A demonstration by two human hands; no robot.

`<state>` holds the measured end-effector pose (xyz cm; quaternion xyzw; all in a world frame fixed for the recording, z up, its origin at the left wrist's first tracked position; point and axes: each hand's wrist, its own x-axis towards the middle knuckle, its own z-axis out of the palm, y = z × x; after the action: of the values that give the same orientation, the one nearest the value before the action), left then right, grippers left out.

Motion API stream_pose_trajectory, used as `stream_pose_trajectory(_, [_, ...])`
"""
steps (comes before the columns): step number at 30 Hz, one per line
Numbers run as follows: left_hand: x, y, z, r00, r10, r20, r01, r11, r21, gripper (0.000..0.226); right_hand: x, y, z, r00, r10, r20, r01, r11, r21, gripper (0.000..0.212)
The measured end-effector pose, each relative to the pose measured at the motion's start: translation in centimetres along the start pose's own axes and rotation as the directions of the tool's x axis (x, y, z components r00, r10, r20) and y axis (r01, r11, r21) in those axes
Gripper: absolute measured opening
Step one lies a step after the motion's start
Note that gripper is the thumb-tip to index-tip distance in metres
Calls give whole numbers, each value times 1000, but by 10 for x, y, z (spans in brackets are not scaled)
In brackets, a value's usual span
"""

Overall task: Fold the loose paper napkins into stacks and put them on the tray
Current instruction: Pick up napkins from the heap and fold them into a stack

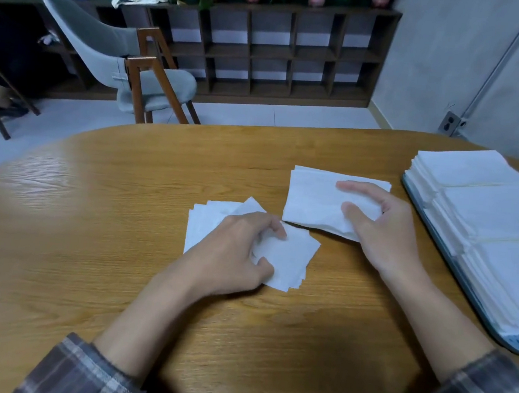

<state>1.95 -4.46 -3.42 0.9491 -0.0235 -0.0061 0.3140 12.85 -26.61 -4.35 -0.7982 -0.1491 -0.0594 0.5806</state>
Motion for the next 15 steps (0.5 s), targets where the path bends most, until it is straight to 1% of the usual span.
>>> stream_pose_trajectory(2, [-2,3,-1,998,18,63,-18,1000,6,47,0,1,0,1000,1,-7,-1,1000,-2,36])
stream_pose_trajectory(4, [-2,3,0,996,49,70,-51,998,28,44,1,1,0,1000,0,-10,0,1000,-5,36])
stream_pose_trajectory(9, [4,-6,3,983,166,-83,-167,986,3,13,1,0,-1,1000,-5,3,5,1000,-3,36])
stream_pose_trajectory(12, [4,-6,2,963,215,-162,-216,976,14,10,0,0,0,1000,-18,19,18,1000,7,35])
stream_pose_trajectory(15, [3,-3,-1,926,241,-291,-260,965,-28,9,-2,-5,0,998,-51,49,50,999,20,32])
